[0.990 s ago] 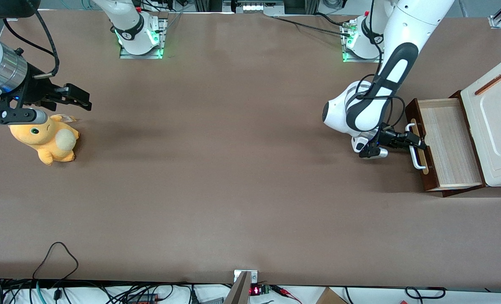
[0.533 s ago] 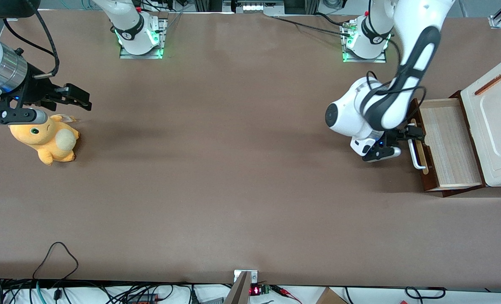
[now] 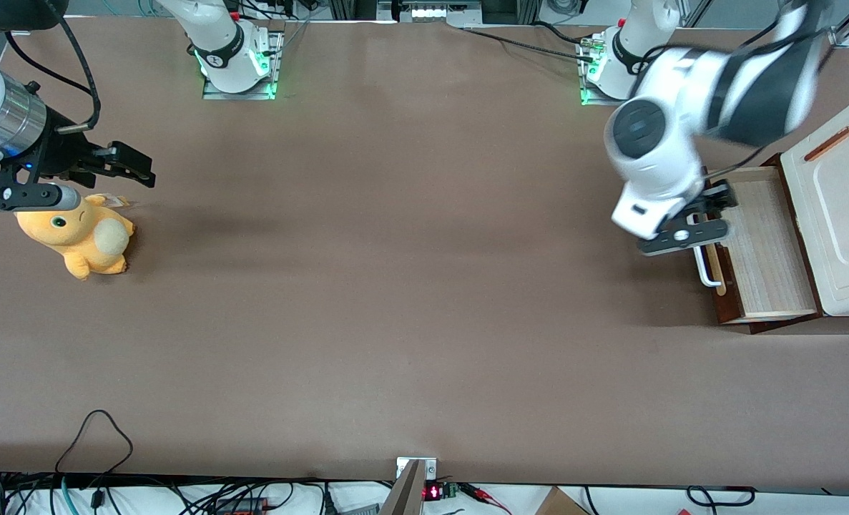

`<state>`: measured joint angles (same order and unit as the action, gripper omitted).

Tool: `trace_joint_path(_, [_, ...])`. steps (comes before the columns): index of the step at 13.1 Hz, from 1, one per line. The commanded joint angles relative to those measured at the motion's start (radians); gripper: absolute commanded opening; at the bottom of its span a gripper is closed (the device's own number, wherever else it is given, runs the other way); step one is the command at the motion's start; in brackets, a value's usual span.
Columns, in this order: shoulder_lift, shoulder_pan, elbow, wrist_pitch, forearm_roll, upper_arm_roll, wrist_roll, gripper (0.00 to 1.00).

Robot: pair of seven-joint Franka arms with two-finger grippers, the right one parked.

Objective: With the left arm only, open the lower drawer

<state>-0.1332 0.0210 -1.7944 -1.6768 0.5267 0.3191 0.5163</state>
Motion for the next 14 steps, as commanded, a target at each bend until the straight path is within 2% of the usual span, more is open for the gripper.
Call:
trace_joint_path(1, [0.032,-0.030,0.107,0.026,-0.260,-0.107,-0.232,1.00])
trace_joint_path(2, [0.052,-0.033,0.125,0.032,-0.390,-0.176,-0.299,1.00])
trace_joint_path(3, [0.067,-0.033,0.128,0.037,-0.456,-0.228,-0.359,1.00])
trace_joint_path(6, [0.105,-0.052,0.125,0.031,-0.505,-0.272,-0.540,1.00])
trace_joint_path(14, [0.127,-0.056,0.127,0.031,-0.528,-0.272,-0.555,1.00])
